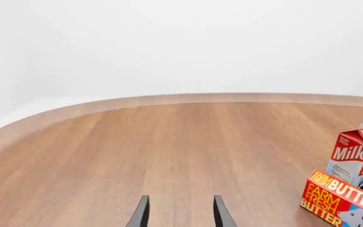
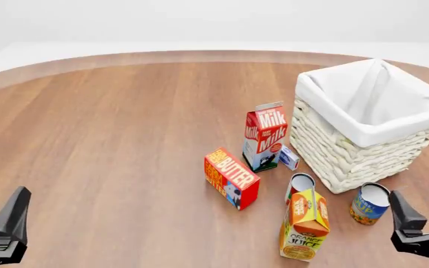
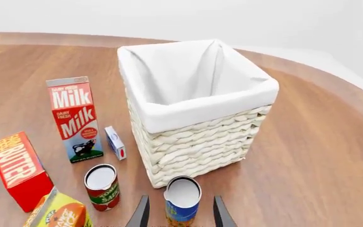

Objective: Pick up the alphabet soup, and put it in the basket.

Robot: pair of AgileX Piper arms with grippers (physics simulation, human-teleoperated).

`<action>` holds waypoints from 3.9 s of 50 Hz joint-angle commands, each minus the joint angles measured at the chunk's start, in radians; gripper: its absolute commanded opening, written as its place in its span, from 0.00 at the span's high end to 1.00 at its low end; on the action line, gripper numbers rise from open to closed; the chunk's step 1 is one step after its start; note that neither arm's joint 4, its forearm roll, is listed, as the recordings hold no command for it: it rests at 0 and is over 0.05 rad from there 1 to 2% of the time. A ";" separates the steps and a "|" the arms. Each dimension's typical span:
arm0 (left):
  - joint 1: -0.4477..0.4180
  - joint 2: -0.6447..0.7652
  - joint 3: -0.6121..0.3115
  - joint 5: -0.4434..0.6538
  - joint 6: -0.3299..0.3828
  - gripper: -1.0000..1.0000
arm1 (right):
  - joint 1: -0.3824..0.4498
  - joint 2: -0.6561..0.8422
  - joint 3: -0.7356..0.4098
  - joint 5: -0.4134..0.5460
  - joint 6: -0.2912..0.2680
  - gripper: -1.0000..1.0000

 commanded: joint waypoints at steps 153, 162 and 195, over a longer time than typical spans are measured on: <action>0.000 0.000 0.000 0.000 0.000 0.00 | -0.039 1.580 0.036 -1.239 0.058 0.00; 0.000 0.000 0.000 0.000 0.000 0.00 | -0.035 1.585 0.036 -1.240 0.055 0.00; 0.000 0.000 0.000 0.000 0.000 0.00 | -0.044 1.132 0.036 -0.849 0.041 1.00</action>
